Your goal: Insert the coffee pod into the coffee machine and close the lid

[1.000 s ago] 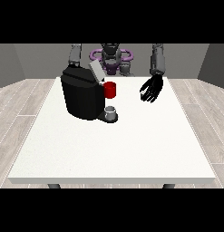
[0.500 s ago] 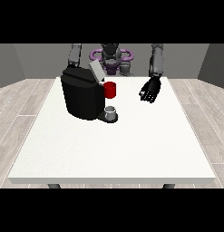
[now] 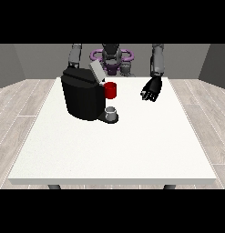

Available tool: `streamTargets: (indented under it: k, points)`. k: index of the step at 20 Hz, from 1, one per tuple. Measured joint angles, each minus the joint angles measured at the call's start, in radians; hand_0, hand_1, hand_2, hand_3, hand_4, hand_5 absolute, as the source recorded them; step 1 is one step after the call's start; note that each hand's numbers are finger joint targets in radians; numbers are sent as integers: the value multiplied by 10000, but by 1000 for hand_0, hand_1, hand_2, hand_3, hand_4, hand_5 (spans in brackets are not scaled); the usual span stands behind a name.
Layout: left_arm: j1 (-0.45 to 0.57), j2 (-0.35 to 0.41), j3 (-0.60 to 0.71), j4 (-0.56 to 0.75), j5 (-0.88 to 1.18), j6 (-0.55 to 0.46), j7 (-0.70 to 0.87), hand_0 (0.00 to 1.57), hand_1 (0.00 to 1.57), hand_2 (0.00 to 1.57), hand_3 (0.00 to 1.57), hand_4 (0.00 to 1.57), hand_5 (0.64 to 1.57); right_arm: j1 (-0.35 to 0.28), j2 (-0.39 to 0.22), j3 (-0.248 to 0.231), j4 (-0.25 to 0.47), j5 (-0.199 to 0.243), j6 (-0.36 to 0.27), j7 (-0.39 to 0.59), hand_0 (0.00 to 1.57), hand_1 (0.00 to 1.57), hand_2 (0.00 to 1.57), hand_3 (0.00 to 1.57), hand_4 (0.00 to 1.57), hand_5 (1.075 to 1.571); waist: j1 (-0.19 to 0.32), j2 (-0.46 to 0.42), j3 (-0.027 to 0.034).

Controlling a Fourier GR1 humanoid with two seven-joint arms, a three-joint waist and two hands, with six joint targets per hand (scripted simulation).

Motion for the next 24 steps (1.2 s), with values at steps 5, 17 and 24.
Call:
streamTargets:
  k: [5,17,24]
  points:
    - [-144,-341,342,-29,364,-220,-410,1451,1451,1437,1359,521,1571,254,-119,-53,272,222,-182,5,0,0,0,0,0,1571,88,-346,-4]
    - [-1848,-838,682,-922,1005,-3020,675,1331,1331,1351,1323,592,1571,137,-145,-206,1440,427,-326,-102,0,0,0,0,0,1571,370,-1439,0]
    - [-2781,-691,1047,-1113,1005,-3492,965,1340,1340,1372,1351,562,1571,-3,33,-1,1037,367,-144,-181,0,0,0,0,0,1571,-174,-1271,-3]
